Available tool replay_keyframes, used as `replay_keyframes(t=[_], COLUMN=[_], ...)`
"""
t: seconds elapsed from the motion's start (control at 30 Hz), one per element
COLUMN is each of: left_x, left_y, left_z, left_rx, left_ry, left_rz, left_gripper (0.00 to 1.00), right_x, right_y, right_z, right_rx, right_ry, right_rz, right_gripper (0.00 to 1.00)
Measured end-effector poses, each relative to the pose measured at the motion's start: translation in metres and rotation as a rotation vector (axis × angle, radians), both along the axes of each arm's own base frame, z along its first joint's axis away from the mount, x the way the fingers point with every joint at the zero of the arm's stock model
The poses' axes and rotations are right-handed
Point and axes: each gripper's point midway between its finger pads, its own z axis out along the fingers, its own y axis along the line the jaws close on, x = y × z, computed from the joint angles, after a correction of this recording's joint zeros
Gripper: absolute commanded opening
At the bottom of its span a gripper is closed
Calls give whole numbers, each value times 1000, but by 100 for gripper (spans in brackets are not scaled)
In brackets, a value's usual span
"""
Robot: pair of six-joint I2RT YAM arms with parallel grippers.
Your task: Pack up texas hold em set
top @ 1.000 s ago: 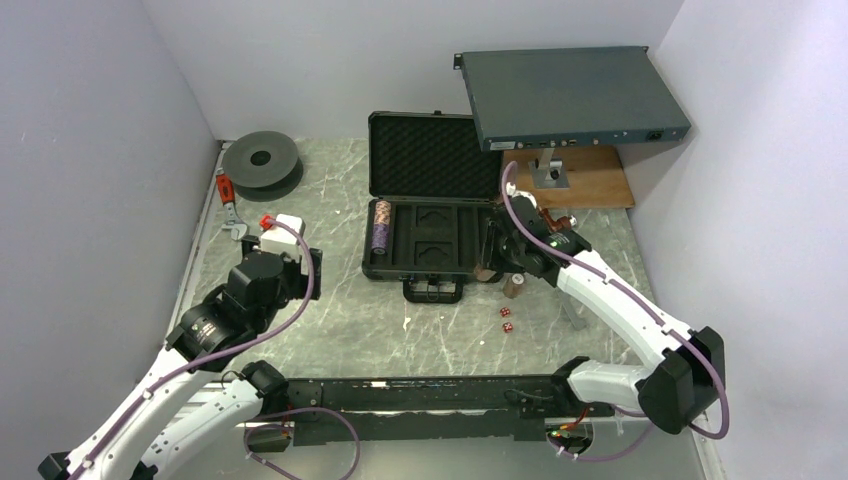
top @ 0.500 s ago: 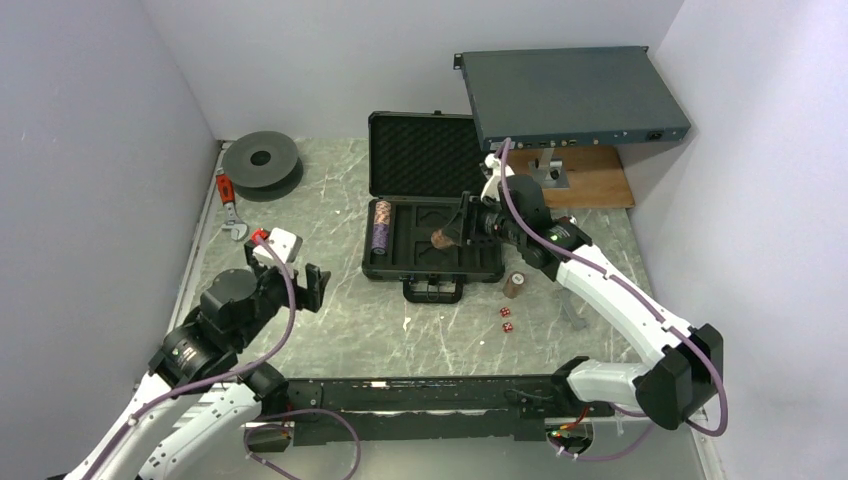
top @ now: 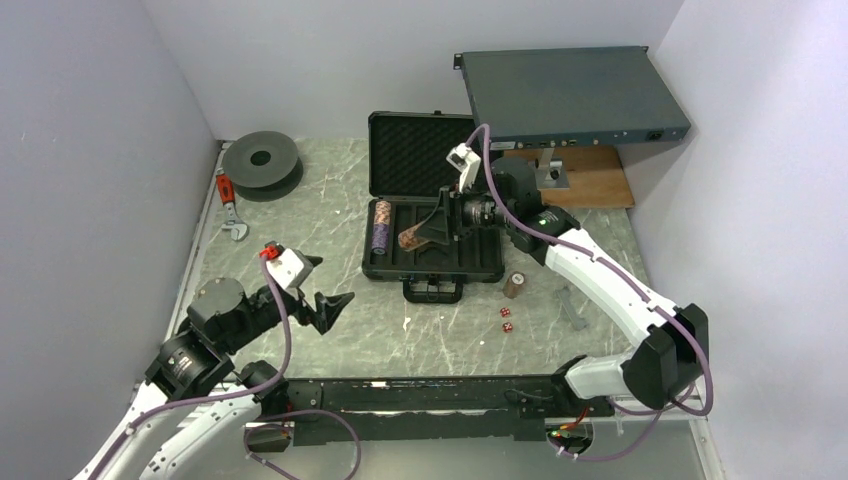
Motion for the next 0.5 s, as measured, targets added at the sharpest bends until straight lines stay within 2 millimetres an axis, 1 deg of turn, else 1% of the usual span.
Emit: replay_keyframes(t=[0.1,0.2,0.33,0.5], left_x=[0,3,9,17], left_y=[-7,-15,-26,-39], left_z=[-4,-10,-22,-26], left_rx=[27,59,101,123], left_ry=[-1,15,57,93], left_rz=[-41,-76,-115,-147], left_gripper=[98,96,94,94], right_x=[-6,-10,-16,-27], right_y=[11,22,28,35], right_z=[7,10,5,1], right_rx=[37,60,76,63], right_ry=[-5,1,21,6], right_rz=[98,187,264,317], right_gripper=[0,0,0,0])
